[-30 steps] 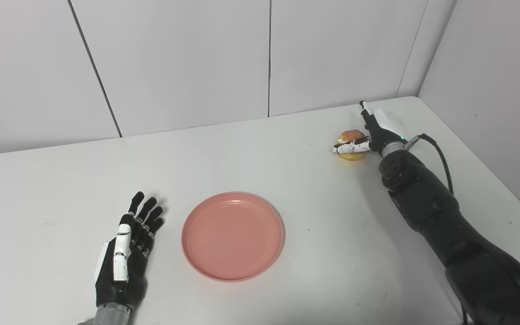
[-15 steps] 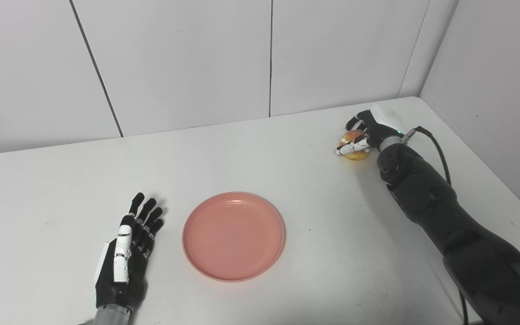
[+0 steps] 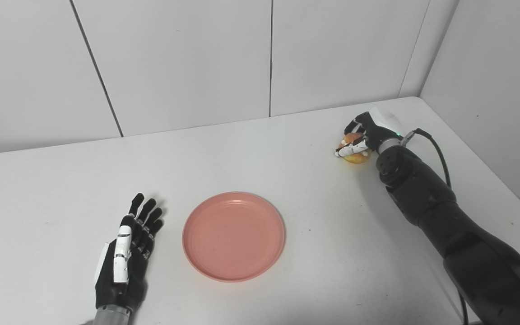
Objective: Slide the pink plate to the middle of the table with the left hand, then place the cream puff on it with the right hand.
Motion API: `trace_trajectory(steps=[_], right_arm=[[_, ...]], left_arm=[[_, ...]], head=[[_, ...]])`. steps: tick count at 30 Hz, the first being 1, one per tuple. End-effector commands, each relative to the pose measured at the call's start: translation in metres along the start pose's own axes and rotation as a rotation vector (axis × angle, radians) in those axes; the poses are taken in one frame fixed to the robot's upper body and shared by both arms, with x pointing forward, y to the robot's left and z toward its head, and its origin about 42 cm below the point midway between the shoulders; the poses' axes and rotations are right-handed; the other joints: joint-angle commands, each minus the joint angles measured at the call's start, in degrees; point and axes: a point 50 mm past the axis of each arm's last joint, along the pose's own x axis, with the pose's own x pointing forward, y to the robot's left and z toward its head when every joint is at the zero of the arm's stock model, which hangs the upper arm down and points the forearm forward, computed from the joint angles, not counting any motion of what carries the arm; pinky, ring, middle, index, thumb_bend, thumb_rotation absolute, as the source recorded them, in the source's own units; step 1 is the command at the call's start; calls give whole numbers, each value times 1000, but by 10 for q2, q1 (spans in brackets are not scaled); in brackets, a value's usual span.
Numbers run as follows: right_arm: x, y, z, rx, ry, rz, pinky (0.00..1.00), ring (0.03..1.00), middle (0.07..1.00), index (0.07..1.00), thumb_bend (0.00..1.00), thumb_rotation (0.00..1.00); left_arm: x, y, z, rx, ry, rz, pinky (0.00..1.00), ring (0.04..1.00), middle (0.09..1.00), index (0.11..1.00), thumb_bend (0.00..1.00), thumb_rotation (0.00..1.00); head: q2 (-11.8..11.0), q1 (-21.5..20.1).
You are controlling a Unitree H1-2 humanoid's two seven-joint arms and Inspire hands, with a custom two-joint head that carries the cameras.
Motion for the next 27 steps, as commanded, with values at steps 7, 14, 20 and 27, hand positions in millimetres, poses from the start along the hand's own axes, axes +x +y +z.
trace_trajectory(steps=[7,14,20,27], right_arm=[[-11,-27,22,23,-99,-49,317,385,427,519,526,0],[-31,-49,49,41,-186,-95,332,396,433,529,524,0],[-57,-58,80,49,-292,-111,332,397,434,532,523,0],[-83,-52,103,41,-416,-91,305,378,428,531,523,0]], left_arm=[[-12,6,-23,9,112,26,962,944,955,958,368,1000],[-11,4,-25,7,114,25,960,946,958,961,364,1000],[-8,0,-27,9,109,22,952,936,949,955,371,1000],[-6,-8,-30,17,107,15,950,939,952,961,391,1000]], head=[[-3,5],[-5,11],[-5,23],[-3,43]])
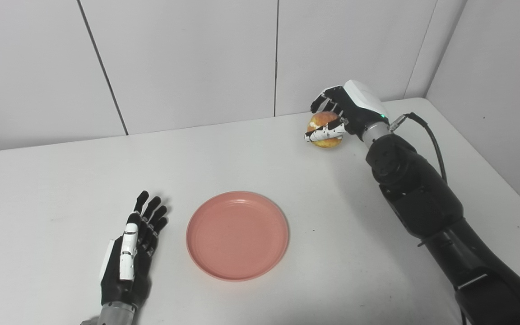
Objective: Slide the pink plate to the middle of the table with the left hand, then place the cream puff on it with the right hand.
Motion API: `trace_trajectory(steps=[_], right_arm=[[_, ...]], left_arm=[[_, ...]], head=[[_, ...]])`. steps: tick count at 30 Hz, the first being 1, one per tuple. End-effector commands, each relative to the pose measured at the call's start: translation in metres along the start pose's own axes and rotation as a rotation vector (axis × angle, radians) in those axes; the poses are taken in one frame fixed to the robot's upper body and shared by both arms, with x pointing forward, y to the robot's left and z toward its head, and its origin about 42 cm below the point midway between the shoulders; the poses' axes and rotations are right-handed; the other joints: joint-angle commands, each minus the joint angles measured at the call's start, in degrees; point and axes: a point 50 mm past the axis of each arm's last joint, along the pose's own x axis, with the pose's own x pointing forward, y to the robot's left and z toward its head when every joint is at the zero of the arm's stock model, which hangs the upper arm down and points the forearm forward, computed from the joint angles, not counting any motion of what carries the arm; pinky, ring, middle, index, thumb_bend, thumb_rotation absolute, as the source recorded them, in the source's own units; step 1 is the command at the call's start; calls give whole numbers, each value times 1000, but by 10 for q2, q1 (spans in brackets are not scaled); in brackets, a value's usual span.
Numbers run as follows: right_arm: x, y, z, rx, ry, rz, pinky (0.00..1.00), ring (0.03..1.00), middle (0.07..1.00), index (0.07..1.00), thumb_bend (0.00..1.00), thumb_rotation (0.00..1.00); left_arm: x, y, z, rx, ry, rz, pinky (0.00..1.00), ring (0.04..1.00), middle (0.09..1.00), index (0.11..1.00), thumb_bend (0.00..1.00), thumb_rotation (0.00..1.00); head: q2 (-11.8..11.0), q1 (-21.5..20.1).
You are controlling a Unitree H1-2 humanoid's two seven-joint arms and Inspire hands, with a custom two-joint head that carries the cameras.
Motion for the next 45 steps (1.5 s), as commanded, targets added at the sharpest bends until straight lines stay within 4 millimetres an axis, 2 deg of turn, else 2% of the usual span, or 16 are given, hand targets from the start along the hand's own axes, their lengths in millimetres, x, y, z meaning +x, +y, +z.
trace_trajectory(steps=[1,4,9,12,18,30,45], right_arm=[[-1,-14,21,-11,-79,-40,300,373,426,531,522,0],[-8,-8,33,-4,-113,-32,318,396,436,531,523,0],[-23,2,51,-3,-193,-11,323,395,443,531,523,0],[-32,10,61,0,-237,17,327,402,447,529,523,0],[-49,33,77,10,-294,78,330,403,441,531,523,0],[-71,70,88,45,-315,188,302,372,426,530,523,0],[-75,106,97,53,-333,277,324,404,436,525,524,0]], left_arm=[[-11,0,-26,-8,111,27,949,939,952,961,393,1000],[-11,-4,-26,0,111,26,936,935,949,954,410,1000],[-9,-14,-28,9,110,25,924,927,941,947,424,1000],[-7,-22,-28,12,113,33,912,919,934,937,434,1000],[-4,-37,-26,2,113,48,899,906,922,926,424,1000],[1,-49,-26,21,98,46,887,905,922,925,443,1000],[5,-62,-21,26,89,38,892,911,930,932,446,1000]], head=[[1,8],[2,18],[8,57],[14,85],[19,116],[36,160],[56,195]])
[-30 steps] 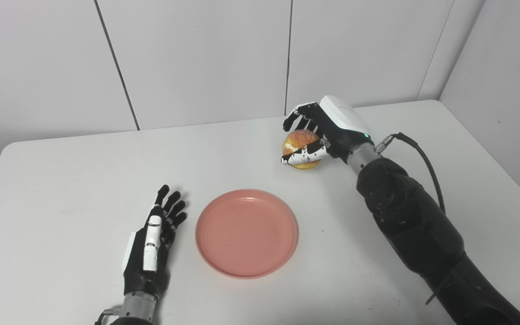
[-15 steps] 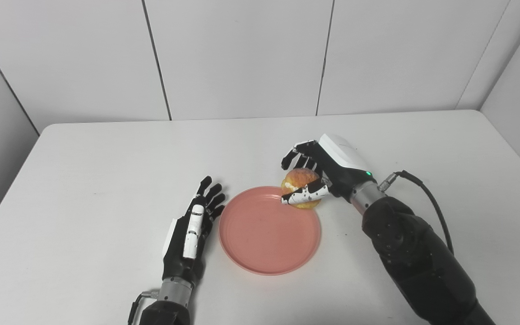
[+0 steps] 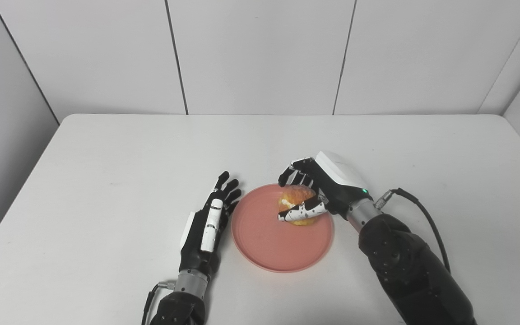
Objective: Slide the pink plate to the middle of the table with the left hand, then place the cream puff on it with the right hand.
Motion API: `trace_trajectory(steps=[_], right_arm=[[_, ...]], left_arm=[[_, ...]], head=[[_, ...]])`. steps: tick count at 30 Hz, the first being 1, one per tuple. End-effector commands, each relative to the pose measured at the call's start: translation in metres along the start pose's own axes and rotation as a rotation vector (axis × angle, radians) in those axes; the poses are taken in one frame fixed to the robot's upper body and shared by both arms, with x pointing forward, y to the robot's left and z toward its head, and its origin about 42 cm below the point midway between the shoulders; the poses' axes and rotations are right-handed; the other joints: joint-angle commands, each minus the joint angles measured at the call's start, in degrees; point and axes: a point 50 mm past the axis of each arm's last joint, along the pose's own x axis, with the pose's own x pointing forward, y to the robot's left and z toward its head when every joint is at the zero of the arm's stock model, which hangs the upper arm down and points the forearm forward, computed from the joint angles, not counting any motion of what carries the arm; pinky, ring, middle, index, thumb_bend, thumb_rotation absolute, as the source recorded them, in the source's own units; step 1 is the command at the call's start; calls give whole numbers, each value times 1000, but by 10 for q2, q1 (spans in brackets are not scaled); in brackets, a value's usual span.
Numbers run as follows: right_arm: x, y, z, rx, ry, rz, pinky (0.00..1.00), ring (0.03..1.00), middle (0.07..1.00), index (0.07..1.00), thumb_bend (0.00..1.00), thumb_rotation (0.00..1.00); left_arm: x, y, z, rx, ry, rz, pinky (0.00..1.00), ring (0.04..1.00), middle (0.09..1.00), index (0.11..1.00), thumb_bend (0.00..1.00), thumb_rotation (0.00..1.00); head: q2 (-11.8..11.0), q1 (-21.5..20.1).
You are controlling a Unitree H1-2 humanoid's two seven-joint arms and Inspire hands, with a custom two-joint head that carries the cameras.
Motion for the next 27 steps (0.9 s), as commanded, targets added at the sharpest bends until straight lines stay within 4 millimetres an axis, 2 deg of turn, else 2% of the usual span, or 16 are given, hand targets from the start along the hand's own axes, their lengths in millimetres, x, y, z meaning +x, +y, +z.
trace_trajectory(steps=[1,10,20,27], right_arm=[[6,-9,13,-26,-79,-38,324,403,436,525,524,0],[18,15,17,-43,-89,14,329,410,441,521,525,0],[23,34,21,-62,-106,43,291,372,421,528,522,0],[24,42,18,-70,-104,61,312,392,429,529,523,0]], left_arm=[[-6,-6,-14,-19,91,9,892,911,930,932,446,1000],[-4,-11,-12,-17,81,18,889,914,932,932,438,1000],[-3,-12,-11,-10,77,28,878,912,931,933,432,1000],[-3,-13,-10,-7,77,32,871,908,928,928,433,1000]], head=[[2,3],[8,8],[13,12],[15,13]])
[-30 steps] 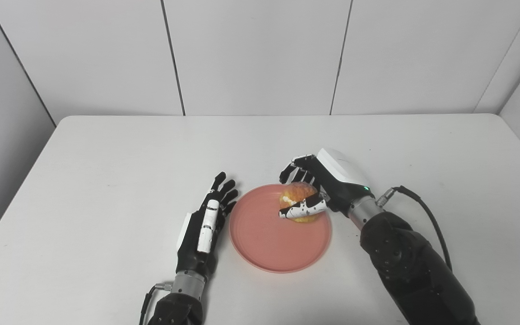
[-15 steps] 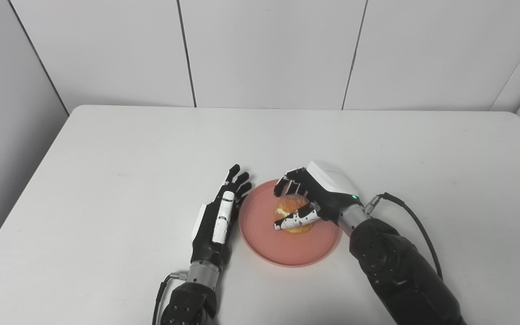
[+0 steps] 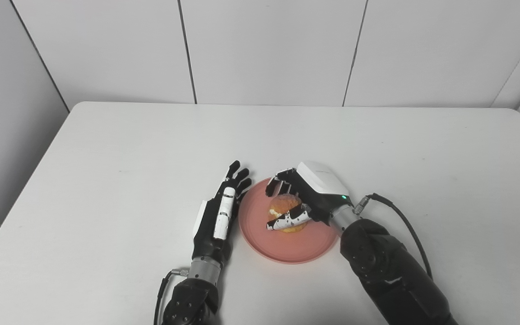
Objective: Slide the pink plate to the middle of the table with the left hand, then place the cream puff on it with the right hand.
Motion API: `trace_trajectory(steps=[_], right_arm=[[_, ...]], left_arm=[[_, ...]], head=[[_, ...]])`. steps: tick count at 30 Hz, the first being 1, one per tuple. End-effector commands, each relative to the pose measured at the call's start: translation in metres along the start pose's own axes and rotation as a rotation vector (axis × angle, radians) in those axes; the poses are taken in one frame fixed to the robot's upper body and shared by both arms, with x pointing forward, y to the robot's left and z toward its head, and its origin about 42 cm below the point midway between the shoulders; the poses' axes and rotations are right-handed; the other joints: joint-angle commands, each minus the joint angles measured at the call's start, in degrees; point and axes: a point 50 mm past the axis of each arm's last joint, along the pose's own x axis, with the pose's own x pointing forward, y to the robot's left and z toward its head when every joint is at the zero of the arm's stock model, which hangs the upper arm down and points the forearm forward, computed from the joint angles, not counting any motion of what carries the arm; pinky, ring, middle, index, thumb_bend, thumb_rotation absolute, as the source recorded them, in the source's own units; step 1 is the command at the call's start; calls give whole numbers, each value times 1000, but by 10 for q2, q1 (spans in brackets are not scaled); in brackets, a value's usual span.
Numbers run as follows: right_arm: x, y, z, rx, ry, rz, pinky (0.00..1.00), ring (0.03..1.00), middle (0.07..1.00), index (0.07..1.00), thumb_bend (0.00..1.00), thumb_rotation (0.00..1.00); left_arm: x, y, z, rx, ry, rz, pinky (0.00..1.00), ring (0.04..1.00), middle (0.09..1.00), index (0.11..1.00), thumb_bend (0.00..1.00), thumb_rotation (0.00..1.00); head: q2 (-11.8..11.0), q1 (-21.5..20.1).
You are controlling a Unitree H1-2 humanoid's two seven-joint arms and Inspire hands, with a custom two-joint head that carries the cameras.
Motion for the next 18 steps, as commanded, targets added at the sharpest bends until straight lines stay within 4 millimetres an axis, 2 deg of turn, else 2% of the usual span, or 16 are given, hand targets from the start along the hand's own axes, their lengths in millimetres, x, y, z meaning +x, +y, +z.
trace_trajectory(steps=[1,12,13,15,16,18], right_arm=[[6,-4,11,-22,-56,-4,313,393,430,529,523,0],[-2,-10,21,-132,-32,28,295,398,438,531,524,4],[-3,-12,23,-144,-29,39,337,456,520,513,522,73],[-7,-16,29,-175,-29,58,407,548,630,499,521,132],[-8,-17,31,-184,-29,62,412,560,653,593,646,168],[-12,-21,35,-194,-30,70,372,520,653,700,764,209]], left_arm=[[-4,-4,-10,-4,75,-1,870,907,928,927,433,1000],[-4,-5,-9,-6,72,-4,881,912,929,930,438,1000],[-4,-4,-9,-5,72,-5,879,911,929,930,442,1000],[-4,-4,-9,-2,72,-6,875,909,928,929,448,1000],[-4,-4,-9,-1,72,-5,874,909,928,929,451,1000],[-4,-4,-9,5,76,-3,870,906,924,926,457,1000]], head=[[1,0],[3,-1],[3,-1],[3,-2],[3,-2],[2,-2]])
